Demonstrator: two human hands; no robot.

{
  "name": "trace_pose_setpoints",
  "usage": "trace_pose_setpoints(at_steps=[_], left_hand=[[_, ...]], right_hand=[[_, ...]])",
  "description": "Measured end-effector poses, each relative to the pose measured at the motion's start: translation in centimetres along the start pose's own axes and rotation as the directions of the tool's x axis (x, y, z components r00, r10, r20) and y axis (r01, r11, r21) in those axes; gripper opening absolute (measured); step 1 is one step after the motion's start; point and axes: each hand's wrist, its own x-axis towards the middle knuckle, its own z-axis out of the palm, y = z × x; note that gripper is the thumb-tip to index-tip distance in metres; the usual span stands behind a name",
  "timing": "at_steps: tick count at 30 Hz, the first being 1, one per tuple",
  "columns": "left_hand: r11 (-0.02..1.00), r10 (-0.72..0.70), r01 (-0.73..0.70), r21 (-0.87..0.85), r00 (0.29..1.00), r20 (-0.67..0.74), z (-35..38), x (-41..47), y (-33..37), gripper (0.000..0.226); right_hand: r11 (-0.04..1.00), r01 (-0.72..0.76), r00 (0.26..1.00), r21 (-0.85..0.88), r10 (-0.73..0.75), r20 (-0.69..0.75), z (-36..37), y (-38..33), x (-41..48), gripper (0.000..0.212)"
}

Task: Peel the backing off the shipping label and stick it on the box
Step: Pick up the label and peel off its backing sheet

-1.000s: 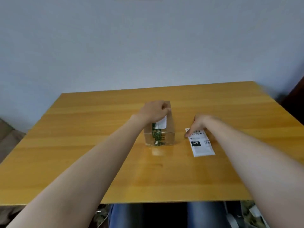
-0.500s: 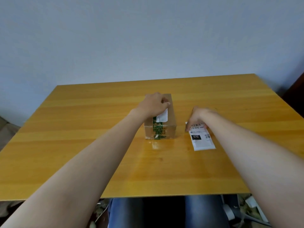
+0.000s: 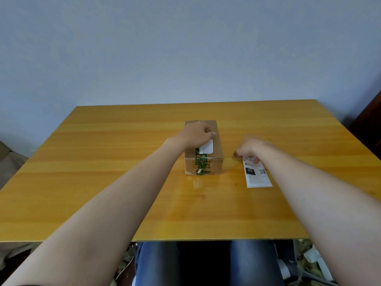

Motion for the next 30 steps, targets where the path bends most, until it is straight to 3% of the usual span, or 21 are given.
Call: trace_pose_setpoints(at_steps=[6, 11, 13, 16, 20, 23, 26, 30], left_hand=[[0.998, -0.021, 0.023, -0.063, 0.999, 0.035, -0.2, -1.4, 0.1, 0.039], [0.996, -0.046, 0.051, -0.076, 0.996, 0.072, -0.8, -2.2, 0.4, 0.04], [0.993, -0.039, 0.043, -0.106, 0.998, 0.046, -1.8, -2.4, 0.9, 0.037], [0.98, -0.025, 0.005, -0.201, 0.995, -0.1, -4.2, -2.6, 1.6, 0.031], [0.872, -0.084, -0.027, -0.488, 0.975, -0.204, -7.4, -3.1, 3.2, 0.026], [0.791, -0.074, -0.081, -0.607, 0.971, -0.227, -8.8, -3.5, 4.0, 0.027], [0.728, -0.064, -0.137, -0.672, 0.962, -0.264, -9.5, -3.8, 4.6, 0.028], [0.673, -0.087, -0.161, -0.722, 0.952, -0.293, -9.7, -3.9, 4.7, 0.032]], right_hand=[[0.997, 0.004, 0.994, 0.075, 0.004, -0.109, 0.6, 0.9, -0.3, 0.022], [0.989, 0.062, 0.956, 0.134, -0.021, -0.291, -0.9, -0.6, -1.7, 0.046], [0.975, 0.145, 0.903, 0.168, -0.061, -0.425, -2.2, -1.7, -2.4, 0.048], [0.906, 0.359, 0.785, 0.224, -0.164, -0.598, -4.4, -3.7, -4.0, 0.041], [0.676, 0.701, 0.585, 0.227, -0.365, -0.724, -6.4, -6.0, -5.7, 0.041], [0.538, 0.819, 0.47, 0.197, -0.435, -0.768, -7.1, -7.4, -6.7, 0.041], [0.468, 0.865, 0.412, 0.181, -0.457, -0.788, -7.3, -8.4, -7.3, 0.043], [0.408, 0.893, 0.391, 0.191, -0.491, -0.779, -7.3, -8.8, -7.8, 0.053]])
